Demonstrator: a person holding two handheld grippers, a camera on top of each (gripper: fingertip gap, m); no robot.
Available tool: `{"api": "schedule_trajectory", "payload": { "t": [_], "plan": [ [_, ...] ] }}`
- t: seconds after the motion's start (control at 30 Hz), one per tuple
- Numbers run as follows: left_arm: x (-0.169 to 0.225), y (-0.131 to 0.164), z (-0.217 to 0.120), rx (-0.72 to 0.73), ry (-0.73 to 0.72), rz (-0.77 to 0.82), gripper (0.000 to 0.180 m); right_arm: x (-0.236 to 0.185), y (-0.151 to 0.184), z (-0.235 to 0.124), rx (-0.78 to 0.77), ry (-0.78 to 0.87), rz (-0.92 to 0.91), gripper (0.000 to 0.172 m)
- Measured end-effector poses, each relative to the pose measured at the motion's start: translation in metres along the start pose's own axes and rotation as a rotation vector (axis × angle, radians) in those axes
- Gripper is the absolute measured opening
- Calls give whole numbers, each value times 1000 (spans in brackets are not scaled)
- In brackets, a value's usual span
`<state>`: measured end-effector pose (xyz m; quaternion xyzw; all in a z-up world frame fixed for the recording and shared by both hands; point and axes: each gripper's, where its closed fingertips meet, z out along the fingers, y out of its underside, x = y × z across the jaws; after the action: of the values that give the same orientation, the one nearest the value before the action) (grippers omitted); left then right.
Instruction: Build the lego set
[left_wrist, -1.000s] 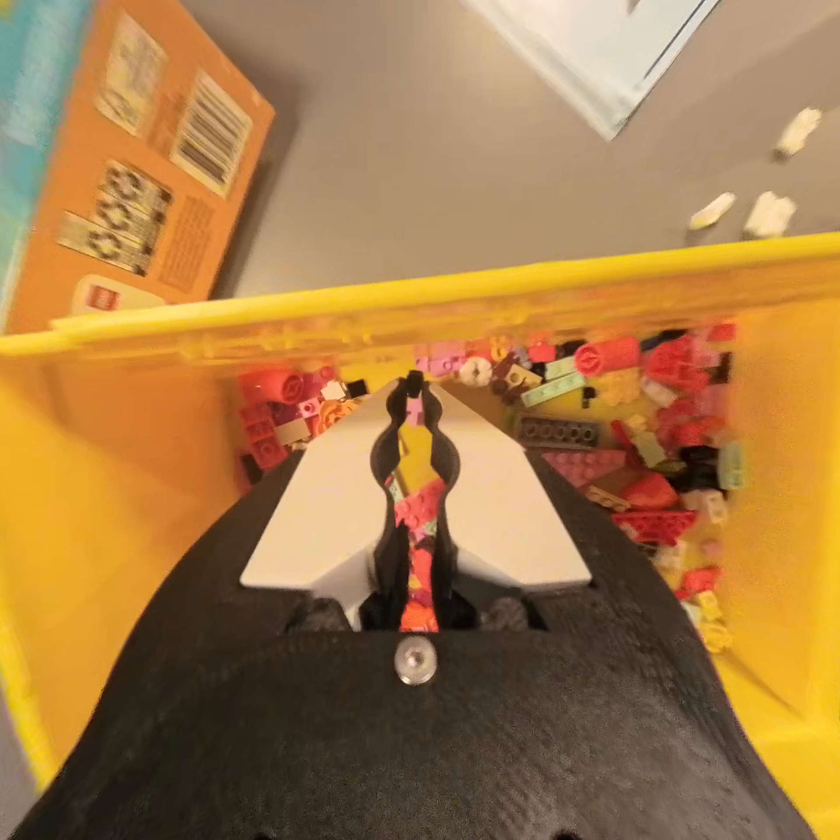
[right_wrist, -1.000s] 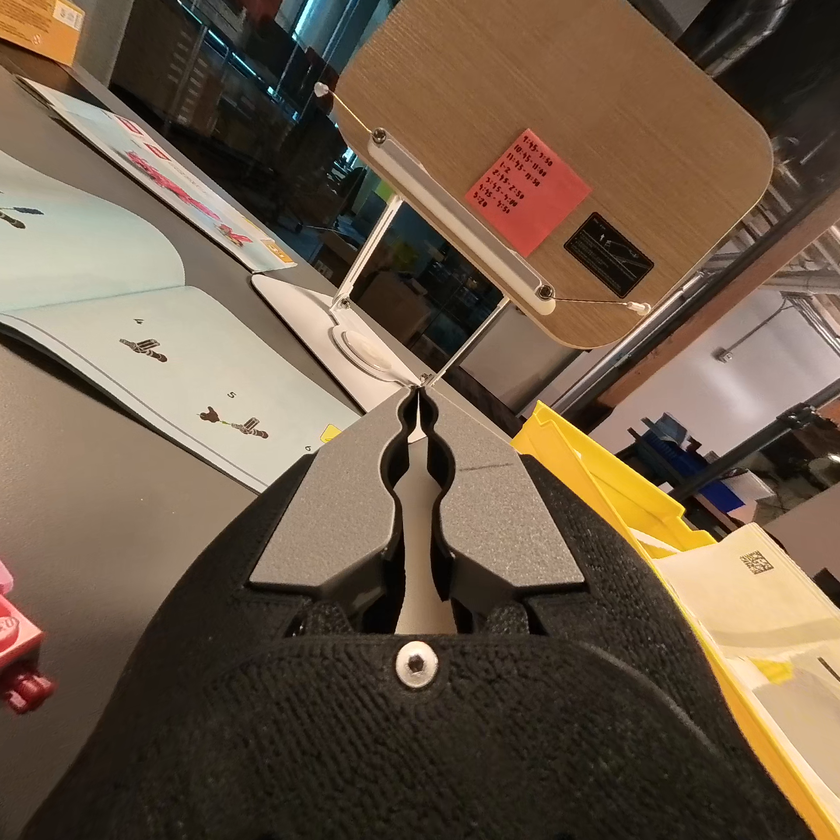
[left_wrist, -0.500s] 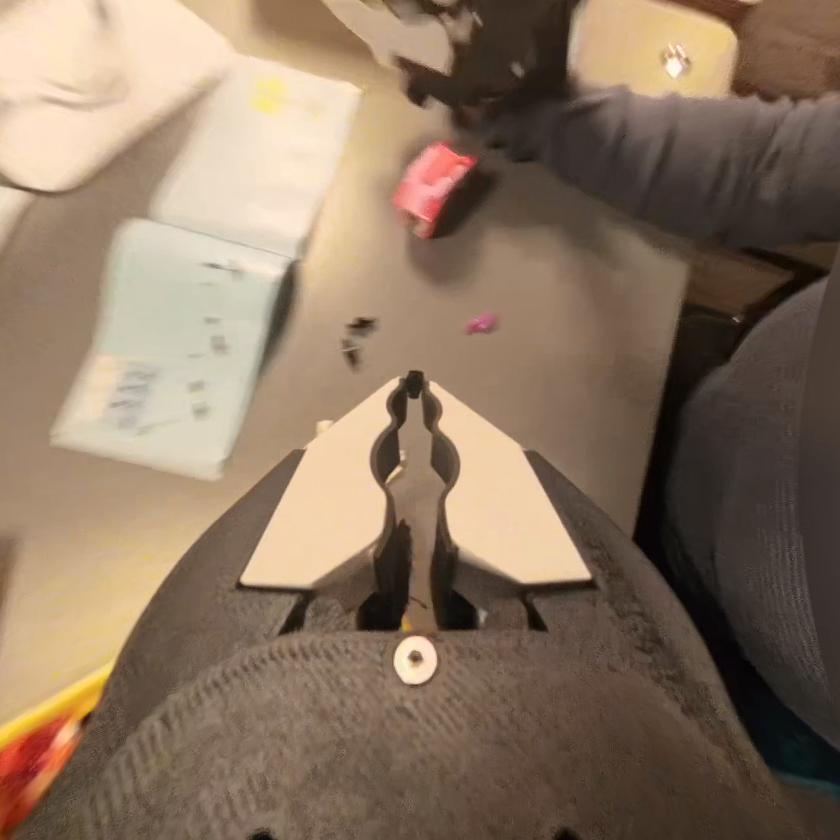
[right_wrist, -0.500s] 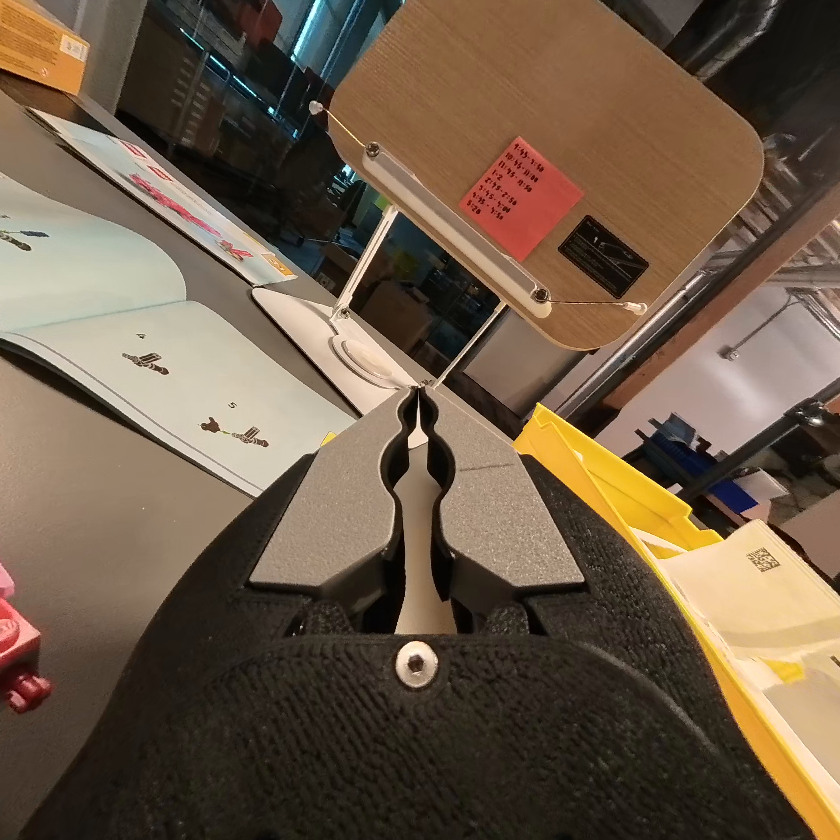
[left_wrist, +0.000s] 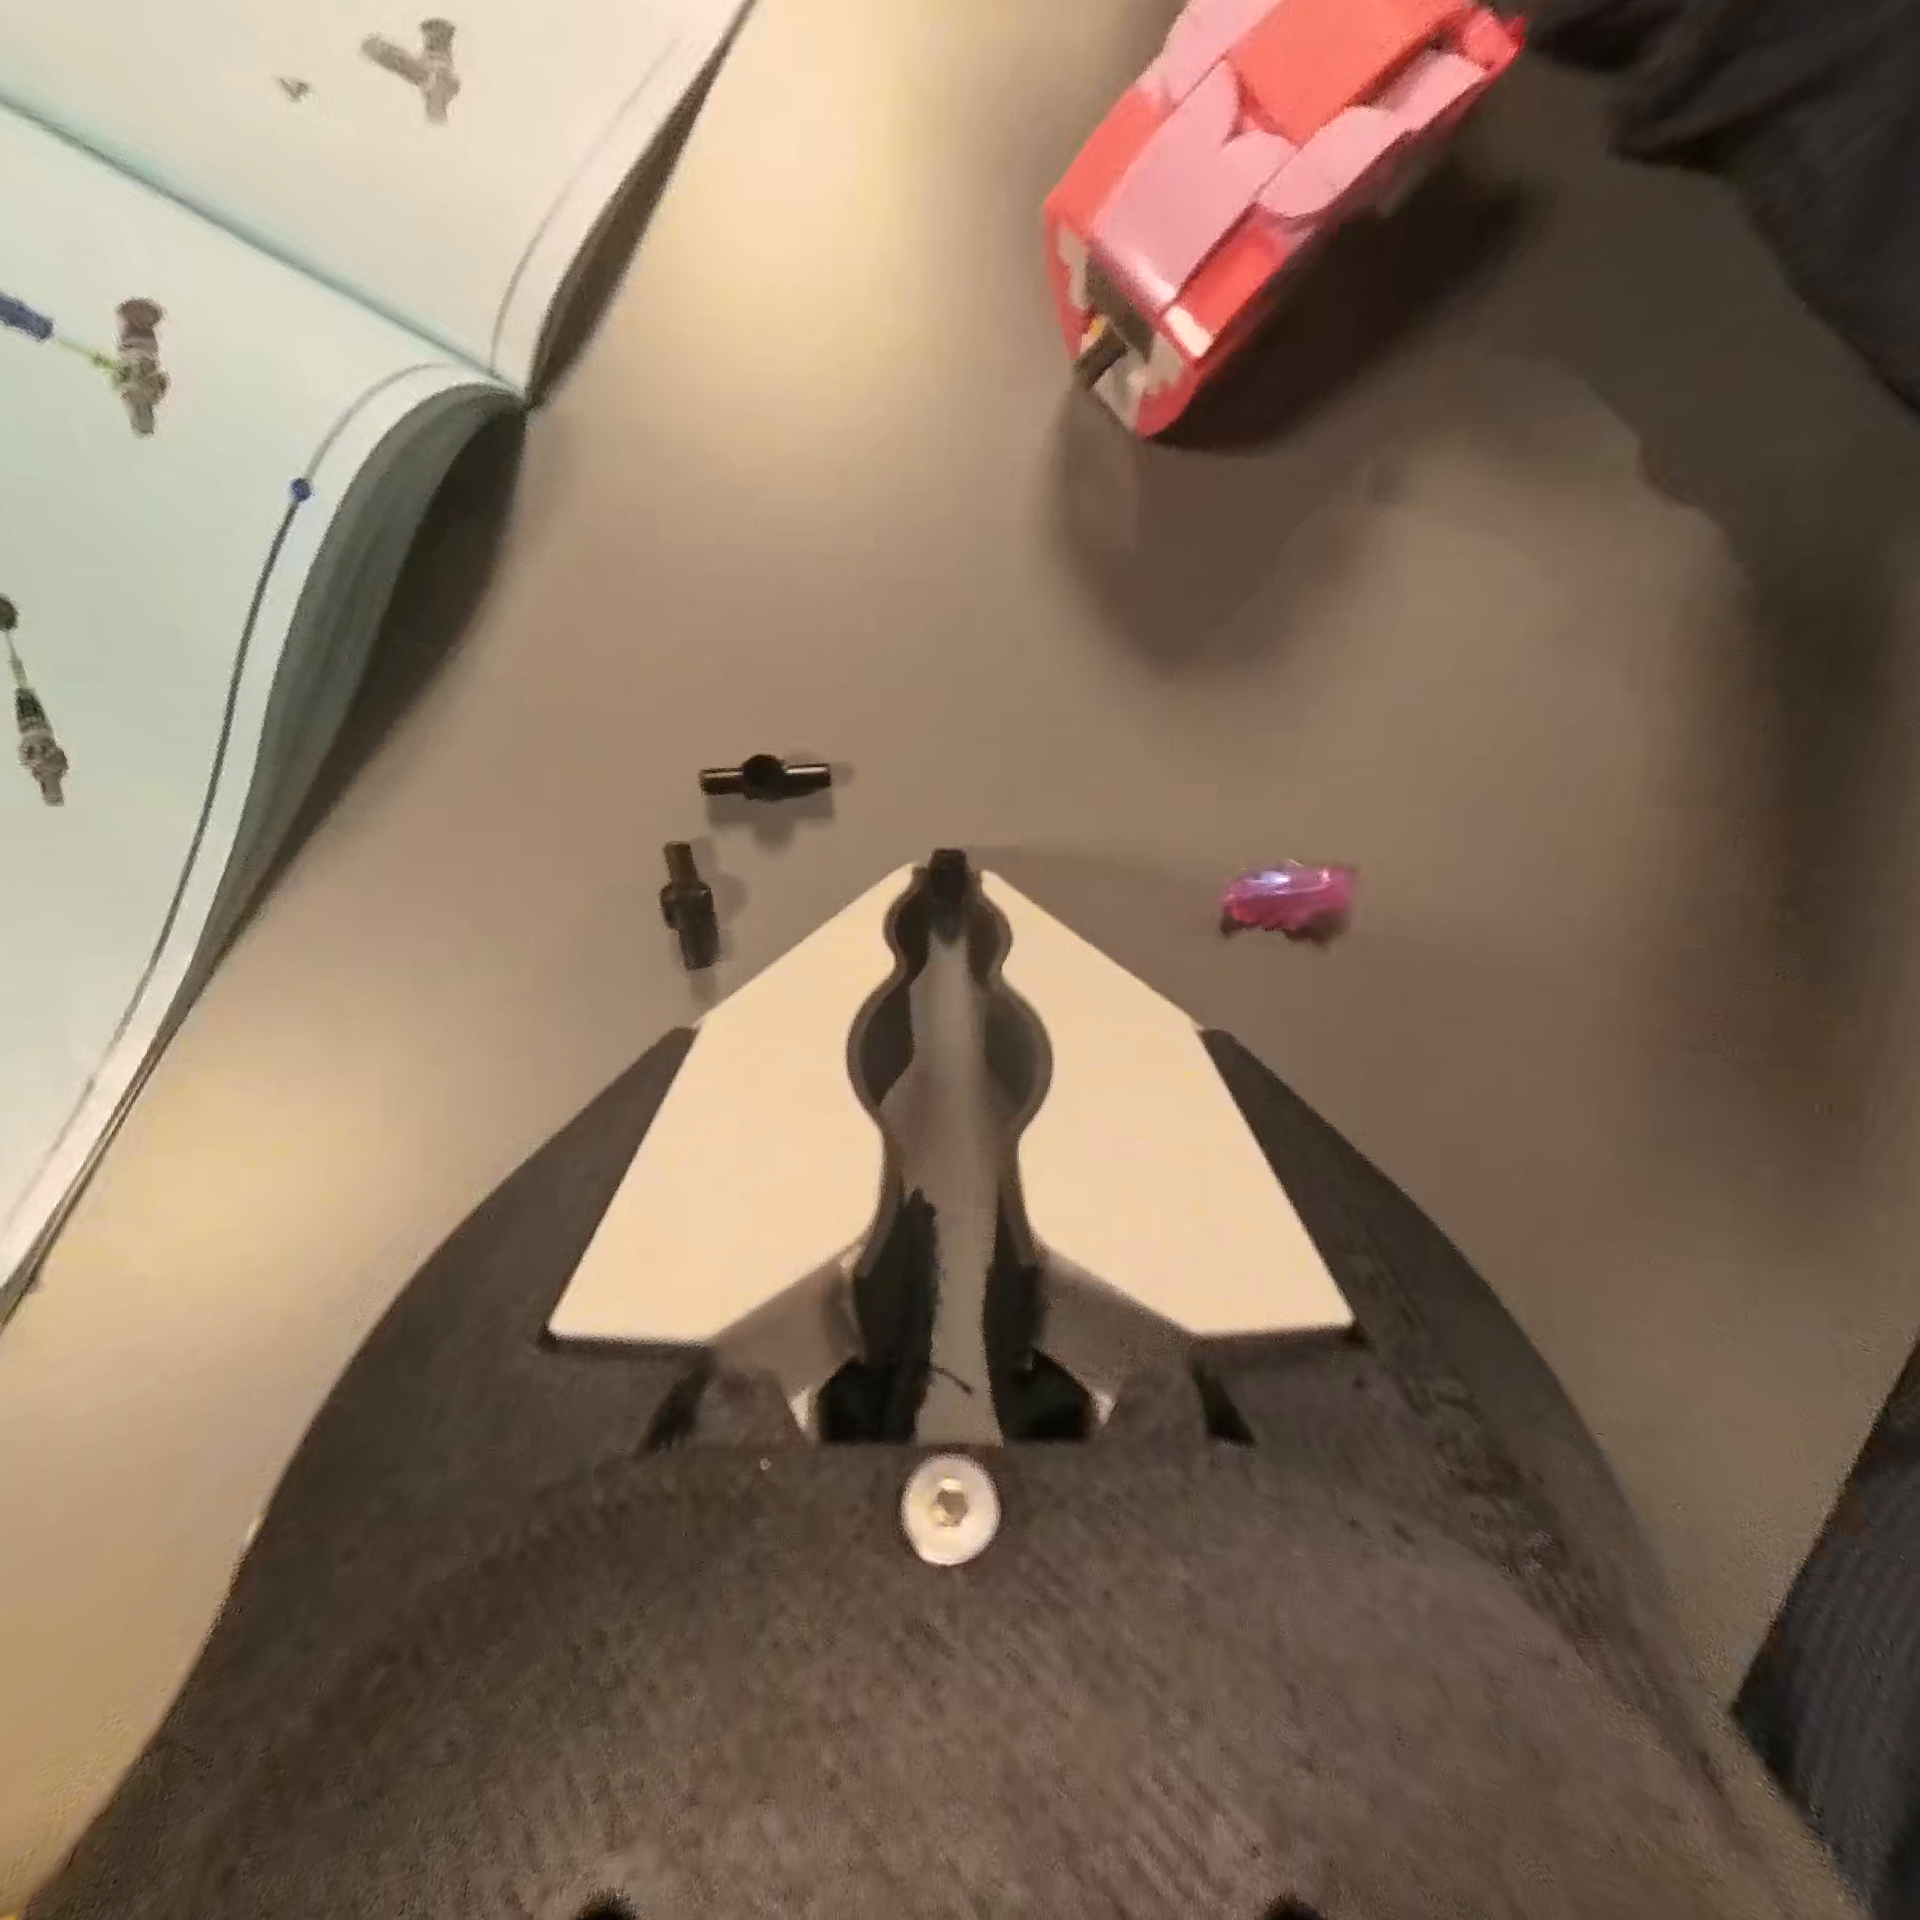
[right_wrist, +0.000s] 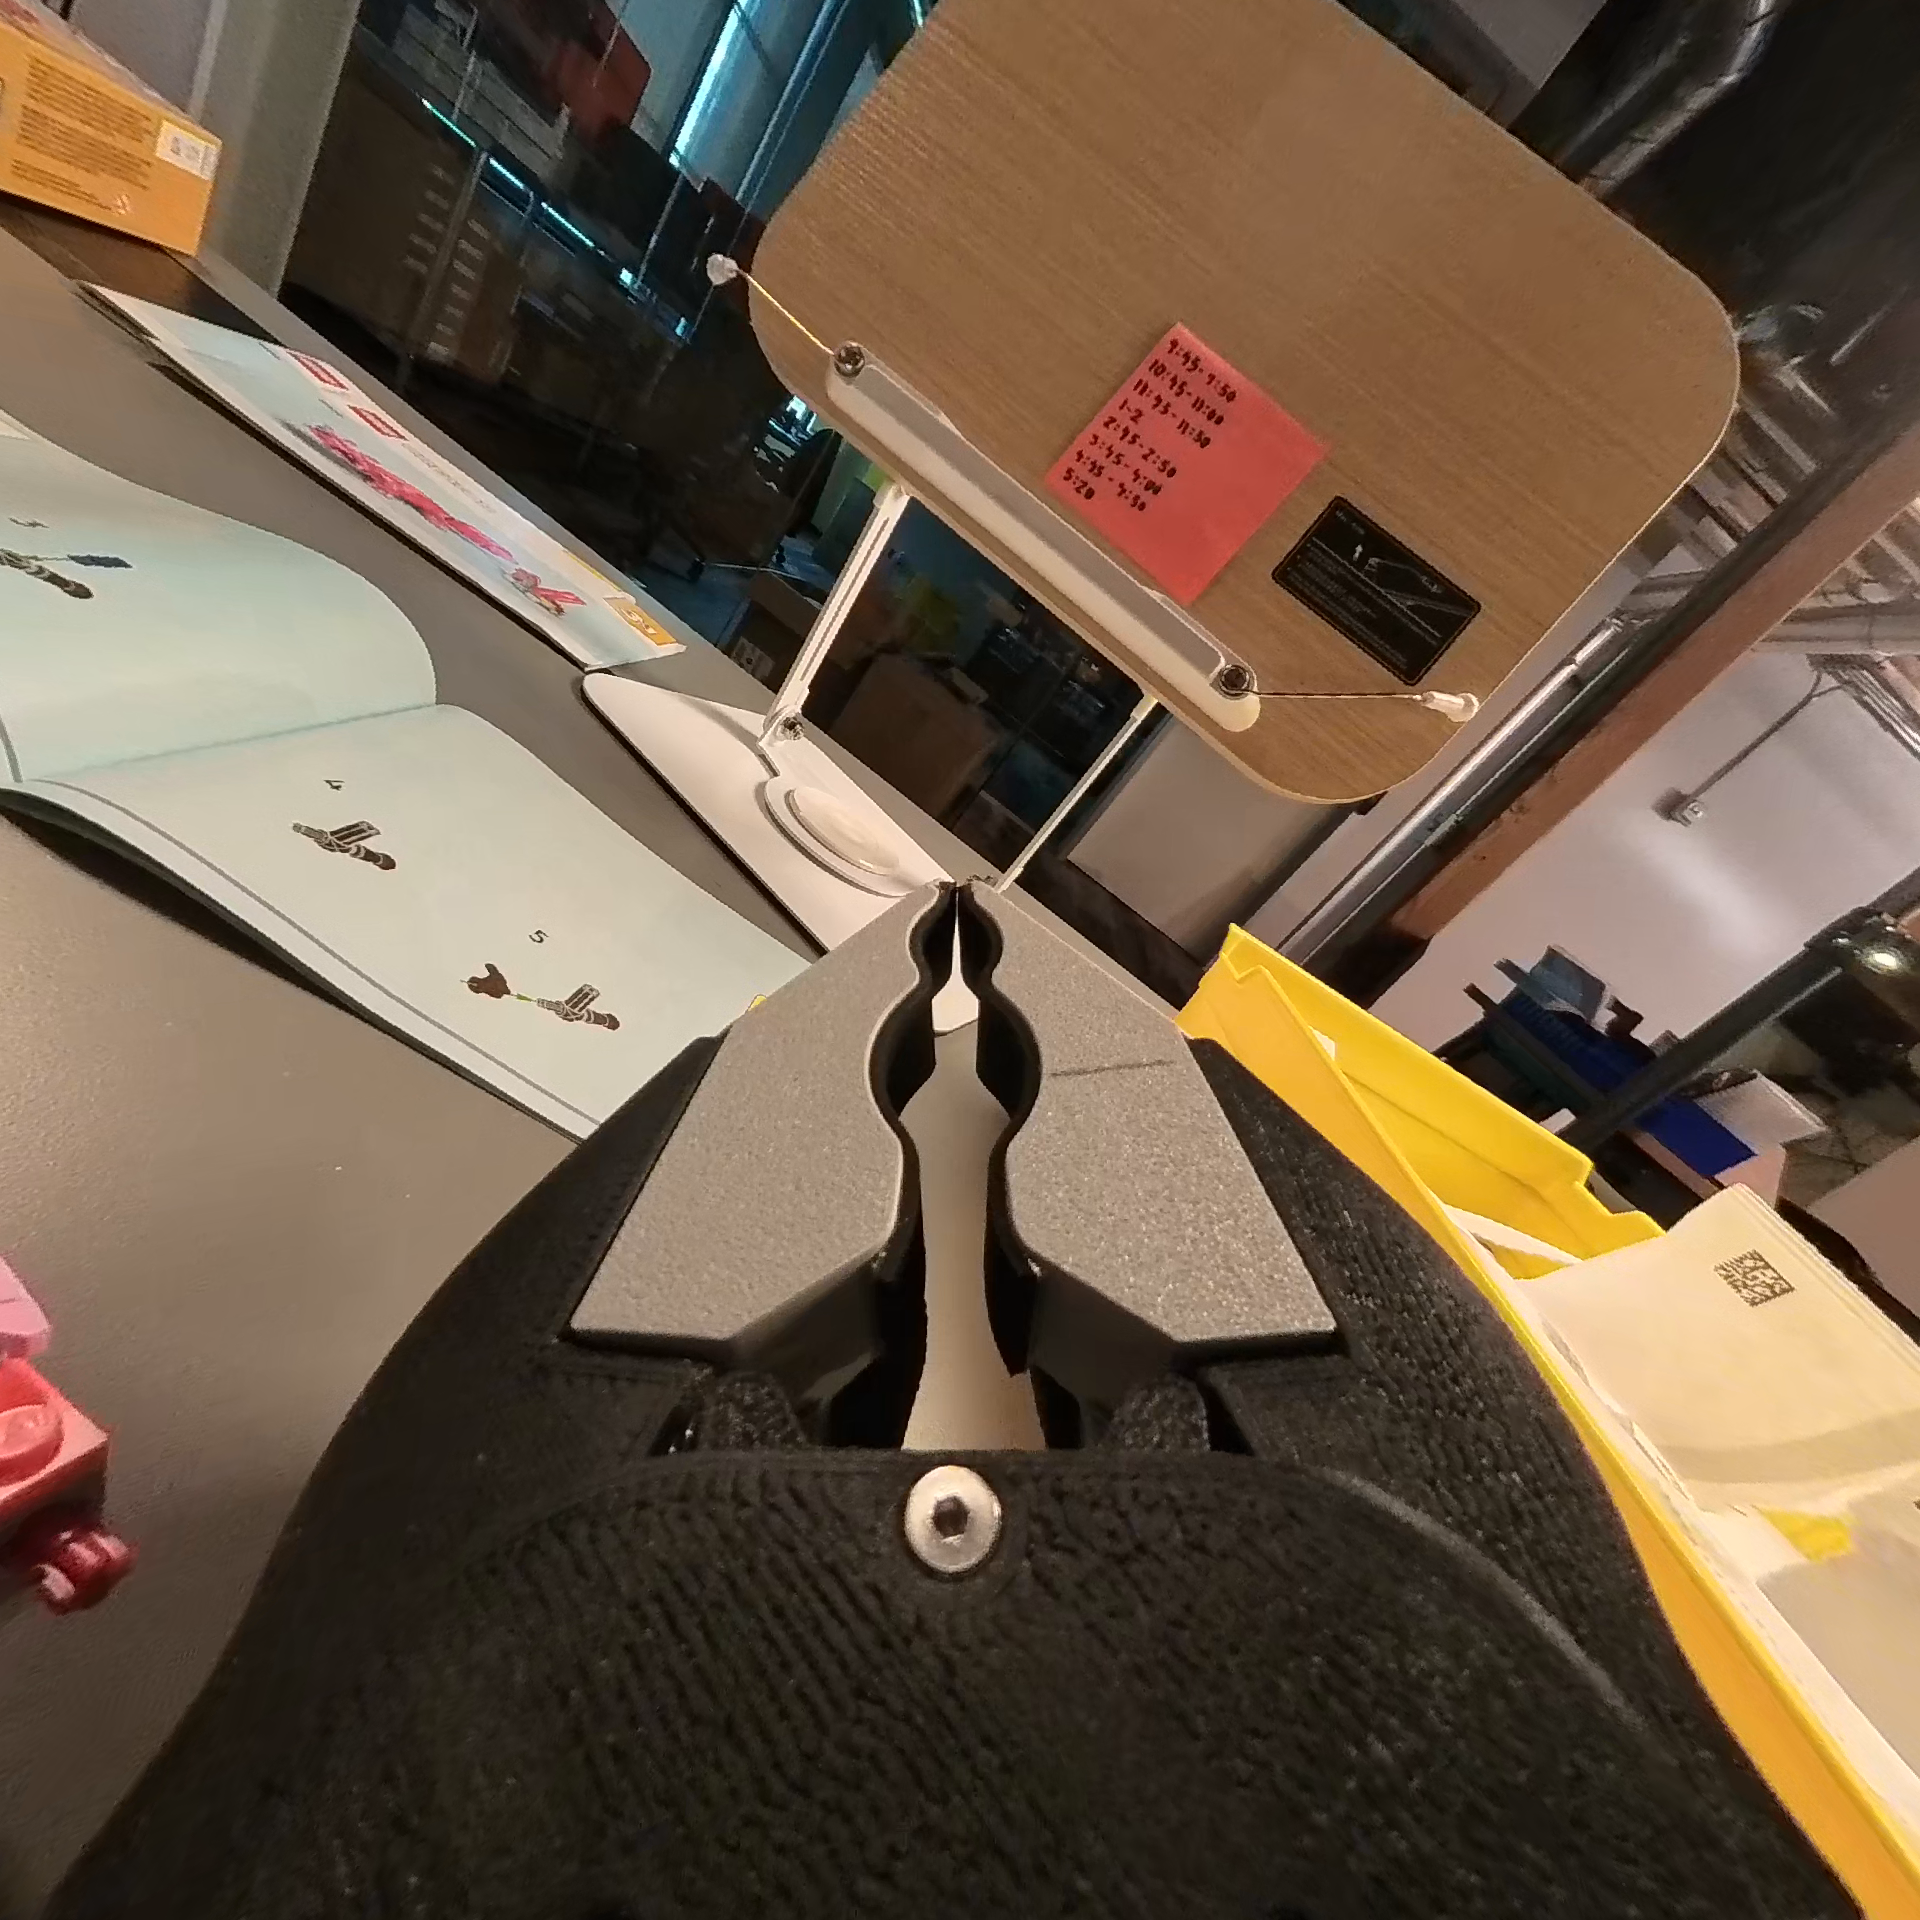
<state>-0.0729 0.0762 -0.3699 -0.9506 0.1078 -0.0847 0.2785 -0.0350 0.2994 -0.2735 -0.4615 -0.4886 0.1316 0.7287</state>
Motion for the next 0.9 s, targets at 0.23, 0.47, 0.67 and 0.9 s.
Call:
{"api": "schedule_trajectory", "payload": {
  "t": [0.23, 0.47, 0.67, 0.9],
  "plan": [
    [-2, 1, 0, 65, -88, -32, 14, -2, 0, 0, -4, -4, -12, 0],
    [11, -27, -23, 329, -58, -81, 25, 1, 1, 1, -7, 9, -7, 0],
    [30, -63, -56, 709, -160, 135, 12, 7, 2, 1, -4, 30, 19, 0],
    [51, -62, -61, 814, -139, 206, 1, 4, 3, 3, -13, 25, -3, 0]
  ]
}}
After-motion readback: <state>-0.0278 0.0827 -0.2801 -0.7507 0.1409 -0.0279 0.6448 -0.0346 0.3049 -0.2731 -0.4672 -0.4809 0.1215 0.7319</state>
